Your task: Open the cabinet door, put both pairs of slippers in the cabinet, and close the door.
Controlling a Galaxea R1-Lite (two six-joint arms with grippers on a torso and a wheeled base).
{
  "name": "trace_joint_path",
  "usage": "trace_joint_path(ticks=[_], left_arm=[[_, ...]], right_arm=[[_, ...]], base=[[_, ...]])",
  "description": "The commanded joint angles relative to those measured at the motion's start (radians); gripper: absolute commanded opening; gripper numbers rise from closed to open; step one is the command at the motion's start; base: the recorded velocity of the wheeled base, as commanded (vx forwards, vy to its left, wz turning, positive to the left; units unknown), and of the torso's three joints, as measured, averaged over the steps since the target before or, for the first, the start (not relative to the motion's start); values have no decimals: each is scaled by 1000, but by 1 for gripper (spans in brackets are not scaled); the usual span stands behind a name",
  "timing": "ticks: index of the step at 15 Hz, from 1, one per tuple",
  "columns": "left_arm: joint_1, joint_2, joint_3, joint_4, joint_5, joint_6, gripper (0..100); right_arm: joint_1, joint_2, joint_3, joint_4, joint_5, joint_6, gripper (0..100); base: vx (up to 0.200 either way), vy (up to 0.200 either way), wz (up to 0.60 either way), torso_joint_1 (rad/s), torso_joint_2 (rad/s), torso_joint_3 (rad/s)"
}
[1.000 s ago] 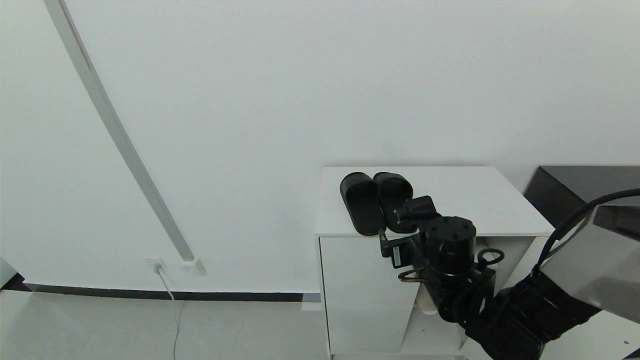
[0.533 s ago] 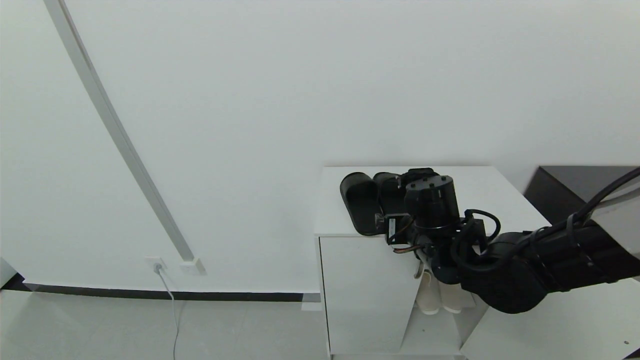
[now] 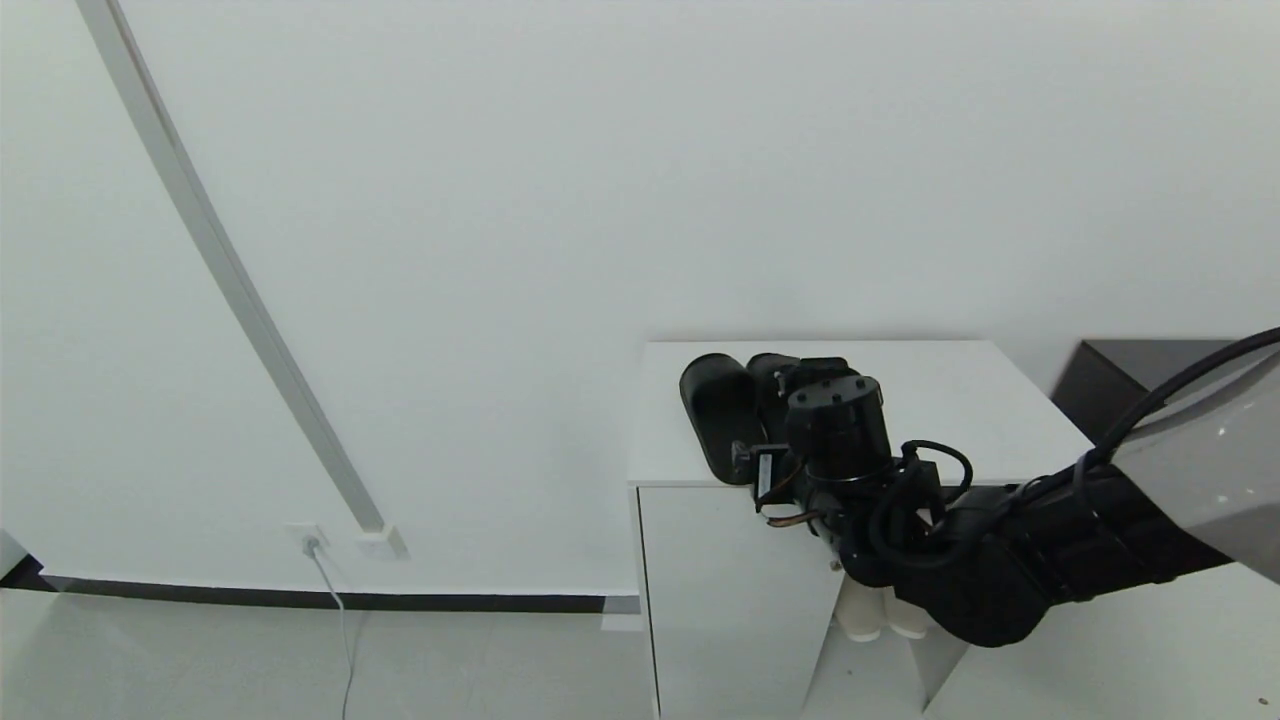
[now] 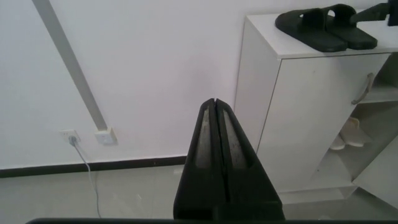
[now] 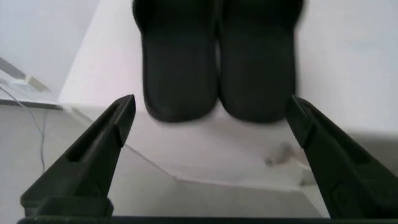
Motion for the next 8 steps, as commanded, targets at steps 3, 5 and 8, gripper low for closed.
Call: trace_joint_path(ticks=[3,5,8], left_arm=[[0,1,0,0,0,0,0],[0,1,0,0,0,0,0],[0,1,0,0,0,0,0]], right_arm=[[-10,88,5,-69,2,-12,100],[-15,99,0,-92,2,-17,100],[-53,149,-49,-99,22,-32,100]], base=[[67,0,0,4,2,-1],[0,0,0,0,0,0],[0,0,0,0,0,0]])
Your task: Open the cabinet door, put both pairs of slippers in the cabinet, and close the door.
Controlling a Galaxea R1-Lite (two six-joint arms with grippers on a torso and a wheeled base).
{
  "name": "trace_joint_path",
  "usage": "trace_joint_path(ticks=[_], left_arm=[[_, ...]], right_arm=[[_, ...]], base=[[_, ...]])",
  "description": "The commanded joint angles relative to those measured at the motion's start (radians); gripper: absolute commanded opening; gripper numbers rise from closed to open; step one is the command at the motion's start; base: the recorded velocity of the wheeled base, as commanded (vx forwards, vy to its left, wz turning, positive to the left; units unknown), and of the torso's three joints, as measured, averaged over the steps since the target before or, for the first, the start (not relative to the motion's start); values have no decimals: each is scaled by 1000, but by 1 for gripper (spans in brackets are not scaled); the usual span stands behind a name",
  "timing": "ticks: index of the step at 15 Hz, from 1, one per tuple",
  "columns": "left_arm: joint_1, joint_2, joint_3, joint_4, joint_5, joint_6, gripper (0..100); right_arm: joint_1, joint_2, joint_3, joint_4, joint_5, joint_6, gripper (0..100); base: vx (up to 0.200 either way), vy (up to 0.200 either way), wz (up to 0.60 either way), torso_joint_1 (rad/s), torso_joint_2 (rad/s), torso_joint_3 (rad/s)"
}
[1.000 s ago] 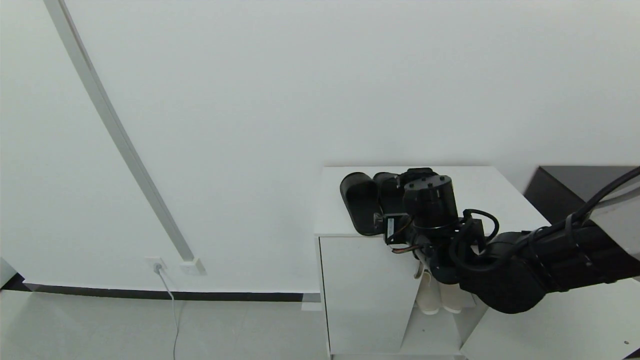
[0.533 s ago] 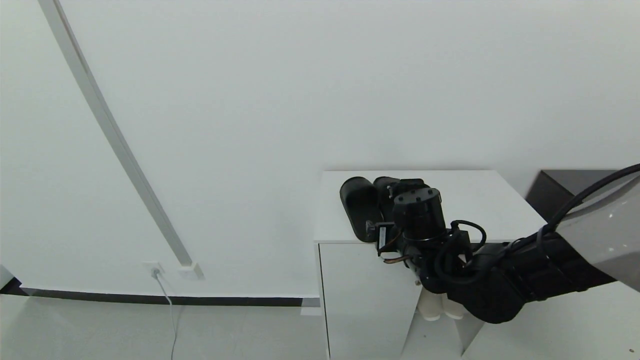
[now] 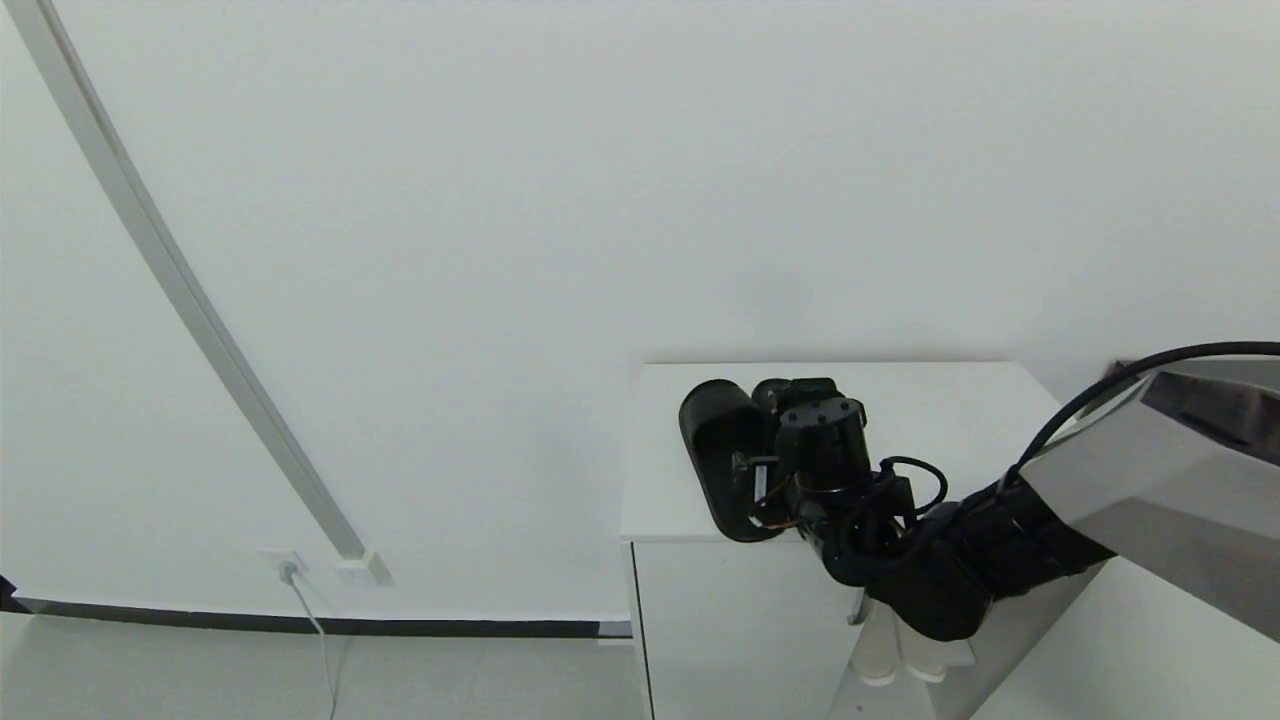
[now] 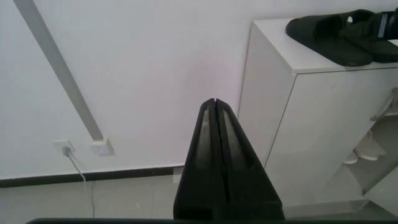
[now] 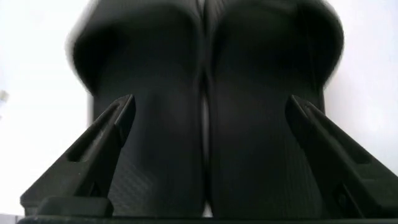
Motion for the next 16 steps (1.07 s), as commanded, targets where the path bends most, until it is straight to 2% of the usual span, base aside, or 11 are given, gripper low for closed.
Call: trace_joint_path(ticks=[1,5,10,11,16], left_arm=[[0,1,0,1,0,0,0],[0,1,0,1,0,0,0],[0,1,0,1,0,0,0],[0,1,0,1,0,0,0],[0,1,0,1,0,0,0]], right_arm=[[-25,46,-35,-4,3,-6,100],[-68,147,-170,-36,20,-64,100],[-86,209,-214,-112,81,-135,100],[-88,218,-221,-125,83,-153,0],[-97,238,-251,-127,87,-158,0]], base=[[0,0,0,0,0,0],[0,0,0,0,0,0],[0,0,0,0,0,0],[0,0,0,0,0,0],[0,0,0,0,0,0]])
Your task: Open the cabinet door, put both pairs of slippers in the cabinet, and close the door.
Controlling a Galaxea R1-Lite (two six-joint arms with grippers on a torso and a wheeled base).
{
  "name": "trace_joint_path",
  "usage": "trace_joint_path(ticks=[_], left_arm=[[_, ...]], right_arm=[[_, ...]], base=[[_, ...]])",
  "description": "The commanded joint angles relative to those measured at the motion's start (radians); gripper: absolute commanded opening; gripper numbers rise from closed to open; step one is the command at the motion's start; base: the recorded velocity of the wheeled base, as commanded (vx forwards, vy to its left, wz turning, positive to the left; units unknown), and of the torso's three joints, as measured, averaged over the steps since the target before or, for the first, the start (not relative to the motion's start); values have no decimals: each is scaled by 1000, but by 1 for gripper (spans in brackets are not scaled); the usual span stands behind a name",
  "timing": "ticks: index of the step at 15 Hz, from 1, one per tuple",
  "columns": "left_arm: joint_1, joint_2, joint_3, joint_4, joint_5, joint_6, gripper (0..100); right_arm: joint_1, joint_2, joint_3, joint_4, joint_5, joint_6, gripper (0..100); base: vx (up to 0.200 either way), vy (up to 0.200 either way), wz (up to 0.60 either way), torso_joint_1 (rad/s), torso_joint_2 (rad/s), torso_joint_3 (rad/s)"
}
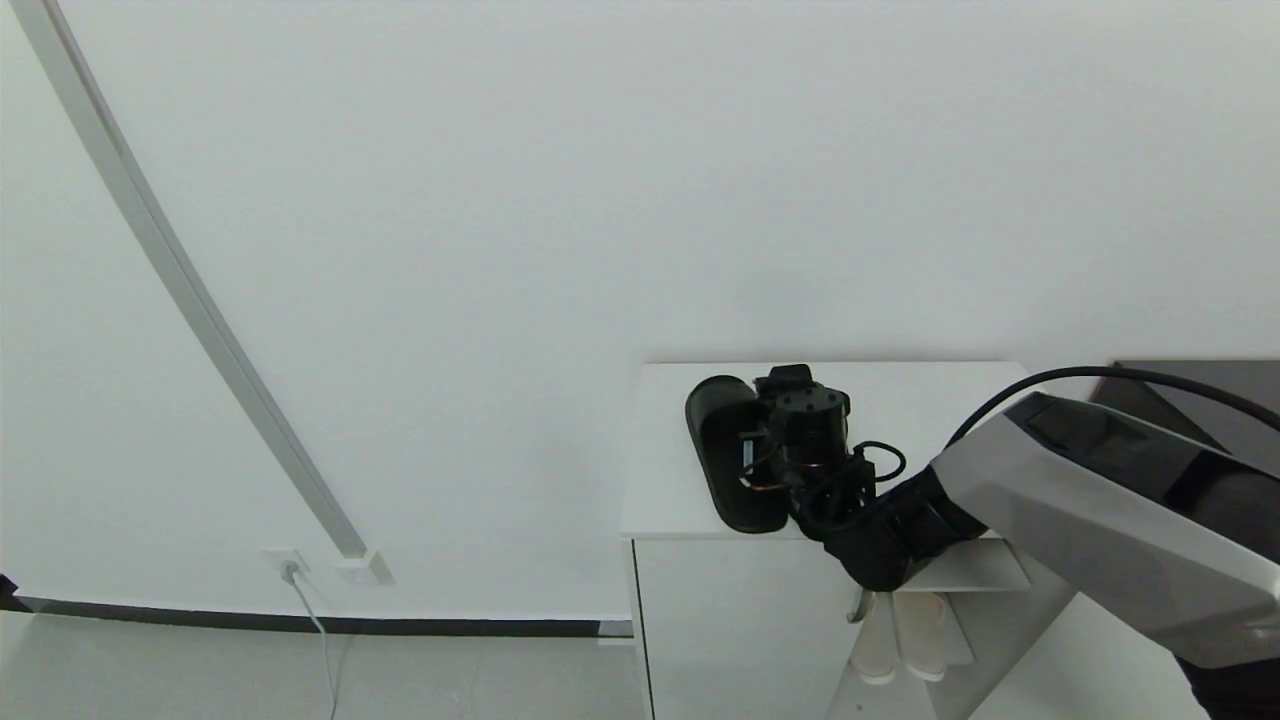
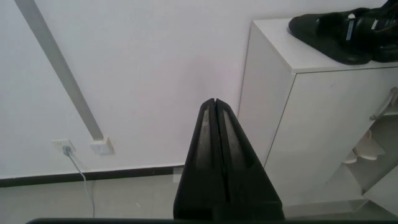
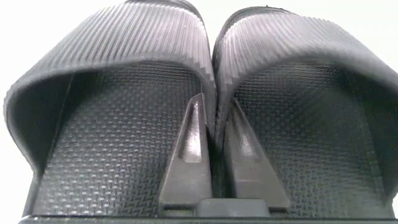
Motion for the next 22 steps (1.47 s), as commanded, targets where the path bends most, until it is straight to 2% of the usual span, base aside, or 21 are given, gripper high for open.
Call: trace_joint_path(ticks=[1,3,6,8,10,12,14,17,22], left_arm=[[0,1,0,0,0,-1,0],[0,1,0,0,0,0,0],[0,1,0,0,0,0,0],[0,1,0,0,-2,0,0],[0,1,0,0,0,0,0],[0,1,0,0,0,0,0],[0,1,0,-1,0,2,0],[0,1,0,-1,-2,2,0],[0,1,0,0,0,0,0]], right_arm=[[-2,6,0,0,0,-1,0],[-2,-43,28,-2,0,1,0],[7,-250,194,-5,90,1,0],[20,-381,321,-3,170,1,0],[49,-592,516,4,340,-1,0],[73,-707,619,4,423,-1,0],[79,-767,681,3,472,-10,0],[66,-786,747,-20,535,-163,0],[66,-779,827,-74,584,-306,0]], base=[[0,0,0,0,0,0],[0,0,0,0,0,0],[0,0,0,0,0,0],[0,0,0,0,0,0],[0,0,0,0,0,0],[0,0,0,0,0,0],[0,0,0,0,0,0],[0,0,0,0,0,0],[0,0,0,0,0,0]])
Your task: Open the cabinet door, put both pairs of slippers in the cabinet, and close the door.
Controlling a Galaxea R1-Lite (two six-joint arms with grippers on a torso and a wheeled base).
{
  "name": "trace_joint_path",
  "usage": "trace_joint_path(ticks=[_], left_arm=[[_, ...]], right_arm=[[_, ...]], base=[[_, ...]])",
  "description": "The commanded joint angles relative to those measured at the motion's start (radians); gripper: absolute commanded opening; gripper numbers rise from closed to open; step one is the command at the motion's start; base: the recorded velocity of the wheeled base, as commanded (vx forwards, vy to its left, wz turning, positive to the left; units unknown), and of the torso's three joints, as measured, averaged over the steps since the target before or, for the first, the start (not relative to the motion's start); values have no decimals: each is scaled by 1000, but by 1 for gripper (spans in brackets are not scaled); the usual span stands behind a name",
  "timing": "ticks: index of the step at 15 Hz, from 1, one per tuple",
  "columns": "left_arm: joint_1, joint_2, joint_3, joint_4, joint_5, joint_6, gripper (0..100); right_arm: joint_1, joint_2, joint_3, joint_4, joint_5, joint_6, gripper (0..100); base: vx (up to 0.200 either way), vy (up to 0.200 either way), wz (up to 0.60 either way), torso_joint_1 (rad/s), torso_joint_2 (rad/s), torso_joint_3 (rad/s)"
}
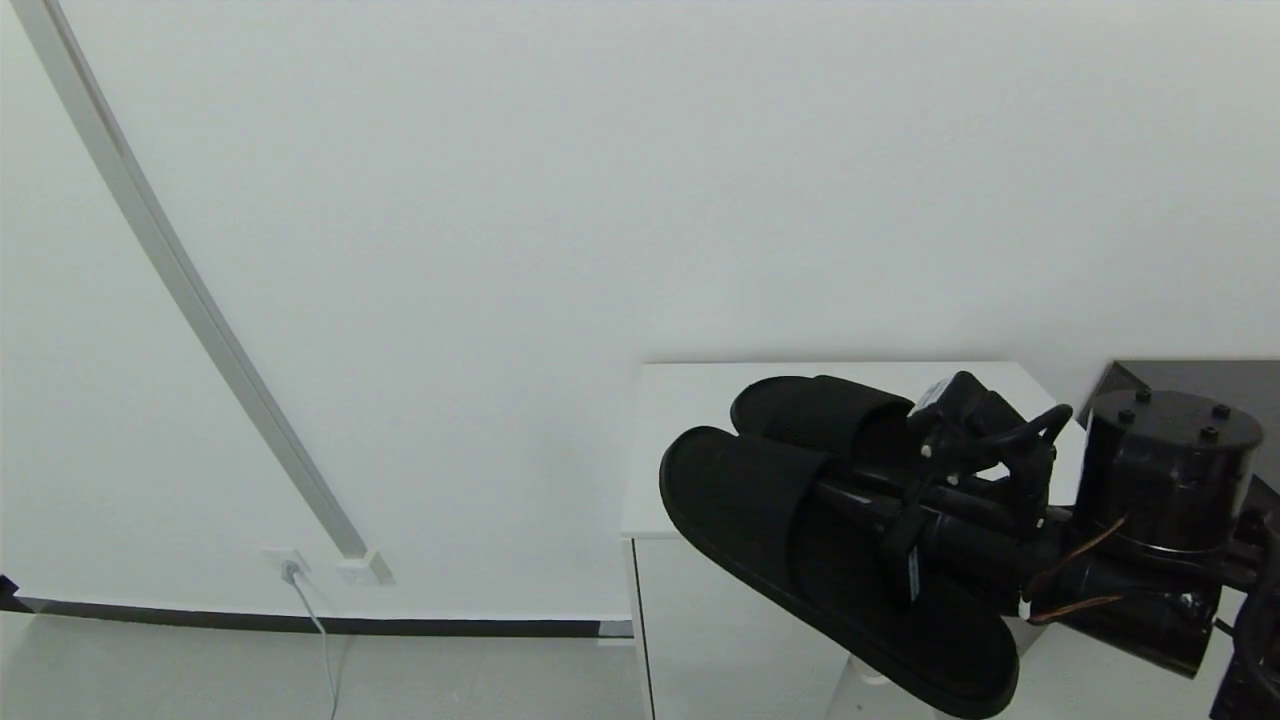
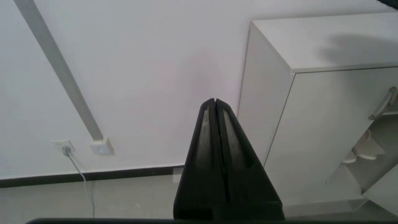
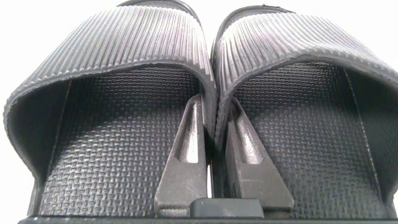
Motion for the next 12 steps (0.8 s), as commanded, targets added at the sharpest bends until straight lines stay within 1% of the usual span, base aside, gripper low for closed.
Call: trace_joint_path(ticks=[1,3,12], left_arm=[[0,1,0,0,0,0,0],[0,1,0,0,0,0,0],[0,1,0,0,-1,0,0]], right_arm=[[0,0,16,-2,5,-4,0],[0,1,17,-2,5,-4,0],[-3,16,28,-2,5,-4,0]], base=[[0,0,0,0,0,0],[0,0,0,0,0,0],[-200,0,0,0,3,2]])
